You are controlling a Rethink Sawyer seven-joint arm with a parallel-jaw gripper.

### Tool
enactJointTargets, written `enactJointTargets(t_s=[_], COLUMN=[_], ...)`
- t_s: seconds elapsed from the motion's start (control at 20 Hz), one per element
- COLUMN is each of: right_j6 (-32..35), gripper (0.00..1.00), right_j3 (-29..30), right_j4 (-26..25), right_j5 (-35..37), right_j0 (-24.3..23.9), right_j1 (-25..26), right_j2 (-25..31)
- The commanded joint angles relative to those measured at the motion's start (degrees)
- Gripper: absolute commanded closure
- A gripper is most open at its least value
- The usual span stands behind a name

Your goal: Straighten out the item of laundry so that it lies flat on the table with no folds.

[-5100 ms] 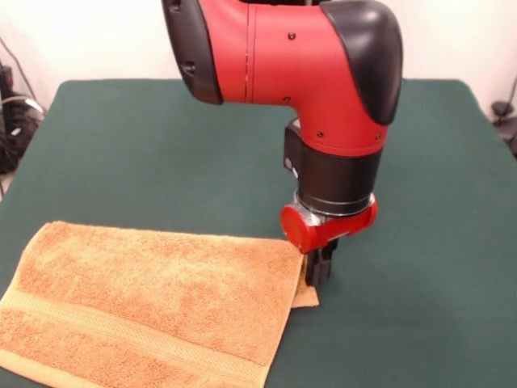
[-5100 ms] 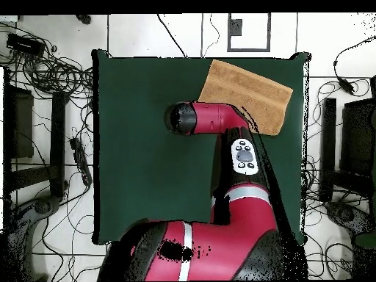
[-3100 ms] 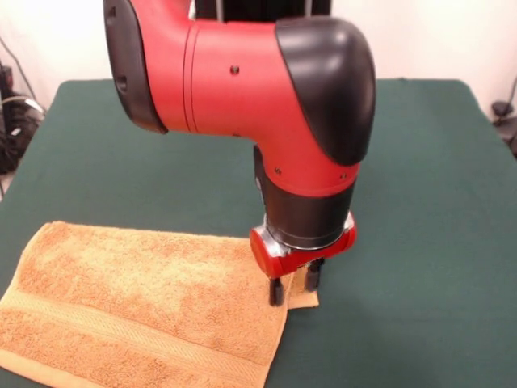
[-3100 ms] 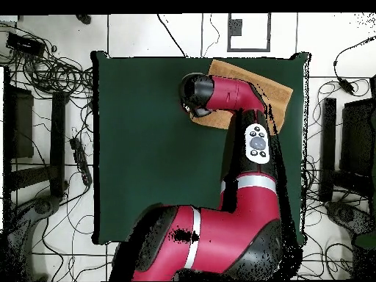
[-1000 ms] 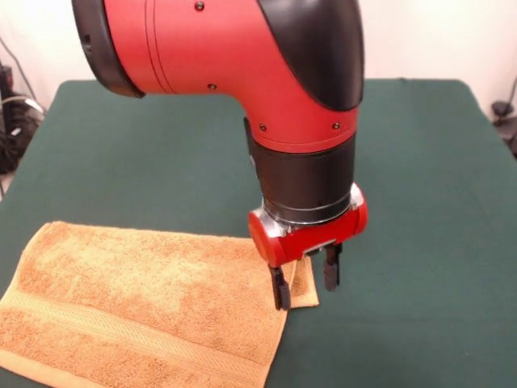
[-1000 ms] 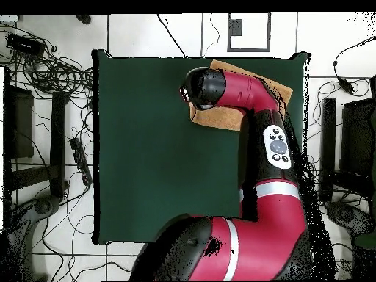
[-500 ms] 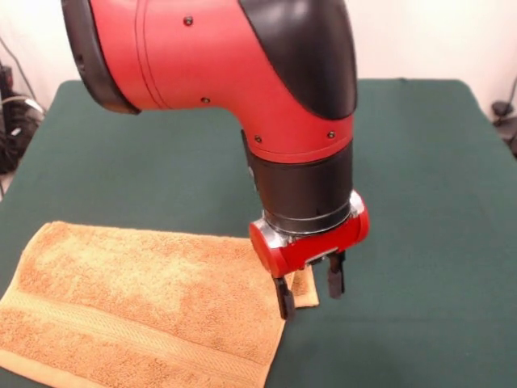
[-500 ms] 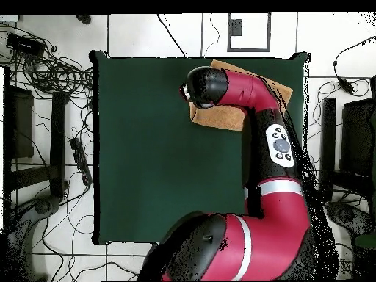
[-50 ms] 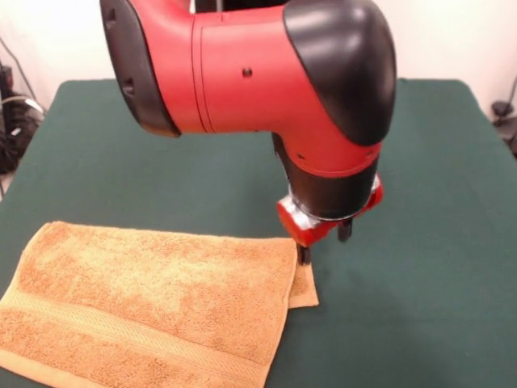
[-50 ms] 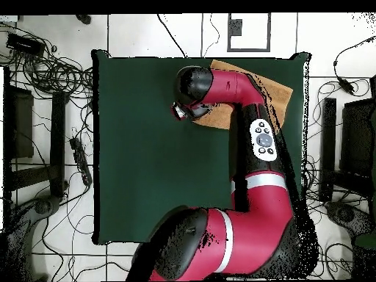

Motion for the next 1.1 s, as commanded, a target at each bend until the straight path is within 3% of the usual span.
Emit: enactJointTargets(t_s=[0.05,0.4,0.65,1.0,1.1], right_j6=[-14.7,-12.2,-11.8,-11.3,-10.7], gripper=[0.00,0.00,0.00,0.00,0.00], right_j3=[0.5,2.3,6.1,11.5,11.5], right_j4=[-2.4,-5.6,-3.7,-2.4,-2.1], right_j5=[4.4,-4.2,-16.4,-24.0,-22.5], right_j0=[1.1,0.4,-2.7,-6.2,-6.7], right_j1=[3.2,2.9,2.0,0.0,0.7], right_j2=[5.1,4.9,9.5,14.1,14.4])
